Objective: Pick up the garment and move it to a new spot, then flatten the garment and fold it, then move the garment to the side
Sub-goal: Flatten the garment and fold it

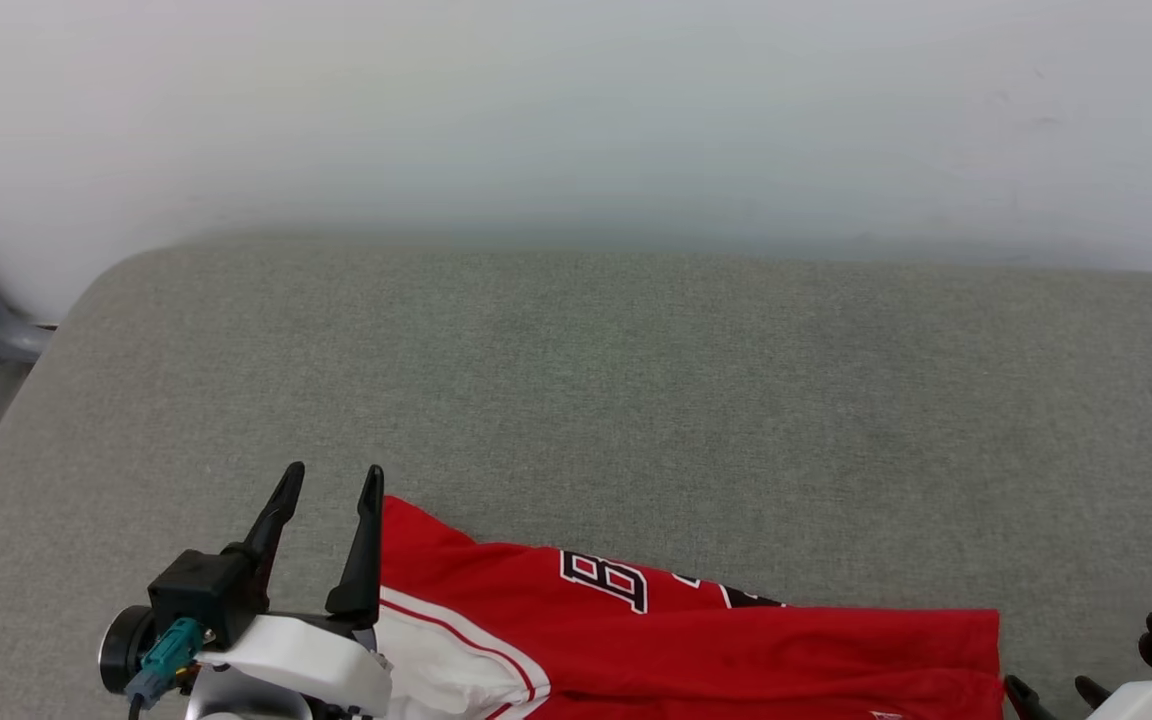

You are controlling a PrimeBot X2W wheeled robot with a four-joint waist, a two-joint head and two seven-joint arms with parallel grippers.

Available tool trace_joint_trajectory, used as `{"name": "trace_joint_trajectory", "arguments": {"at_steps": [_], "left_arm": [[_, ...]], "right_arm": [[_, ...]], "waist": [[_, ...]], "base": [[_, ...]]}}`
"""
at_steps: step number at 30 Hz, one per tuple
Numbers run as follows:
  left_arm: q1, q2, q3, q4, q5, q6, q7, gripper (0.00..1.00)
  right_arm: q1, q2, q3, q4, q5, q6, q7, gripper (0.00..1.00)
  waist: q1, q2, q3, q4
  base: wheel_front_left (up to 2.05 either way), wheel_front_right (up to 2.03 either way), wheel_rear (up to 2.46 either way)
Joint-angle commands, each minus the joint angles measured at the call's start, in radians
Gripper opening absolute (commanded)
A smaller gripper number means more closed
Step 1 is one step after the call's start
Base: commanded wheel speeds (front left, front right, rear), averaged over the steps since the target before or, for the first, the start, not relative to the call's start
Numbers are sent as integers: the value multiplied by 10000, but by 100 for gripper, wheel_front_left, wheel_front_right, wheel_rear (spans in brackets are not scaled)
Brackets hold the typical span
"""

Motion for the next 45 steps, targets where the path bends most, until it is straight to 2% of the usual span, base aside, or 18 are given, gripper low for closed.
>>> {"name": "trace_joint_trajectory", "arguments": {"at_steps": [1, 13, 20, 21, 22, 23, 31, 35, 40, 45], "left_arm": [[116, -29, 73, -105, 160, 56, -60, 100], [58, -484, 321, -775, 912, -205, -51, 100], [-136, -775, 435, -679, 1166, -466, -51, 100], [-139, -805, 455, -643, 1202, -505, -51, 100], [-115, -811, 468, -603, 1226, -549, -51, 100], [-80, -820, 494, -576, 1260, -561, -51, 100], [214, -722, 608, -394, 1520, -596, -52, 100], [351, -653, 658, -449, 1528, -524, -49, 100], [457, -619, 653, -468, 1504, -457, -17, 100], [524, -652, 607, -518, 1471, -408, -21, 100]], "right_arm": [[24, -47, 39, 77, -24, -8, 70, 100], [-733, 48, 423, 1491, 139, -8, 121, 100], [-775, 180, 923, 2605, 638, -5, 1224, 100], [-765, 204, 977, 2666, 718, -3, 1345, 48], [-753, 213, 1019, 2671, 761, -3, 1375, 11], [-743, 228, 1032, 2660, 786, -2, 1389, 0], [-1303, -148, 916, 1856, 843, -7, 1080, 0], [-1513, -370, 690, 1538, 751, -8, 1302, 0], [-1589, -469, 115, 1384, 555, -10, 1622, 0], [-1432, -524, -1251, 1351, 318, -8, 2105, 0]], "waist": [[0, -1, 92, 119], [0, -1, 1134, 684], [0, -1, 1408, 791], [0, -1, 1385, 794], [0, -1, 1355, 788], [0, -1, 1321, 770], [0, -1, 815, 476], [0, -1, 587, 274], [0, -1, 434, 126], [0, -1, 341, 35]], "base": [[0, 0, 0], [0, 0, 0], [0, 0, 0], [0, 0, 0], [0, 0, 0], [0, 0, 0], [0, 0, 0], [0, 0, 0], [0, 0, 0], [0, 0, 0]]}}
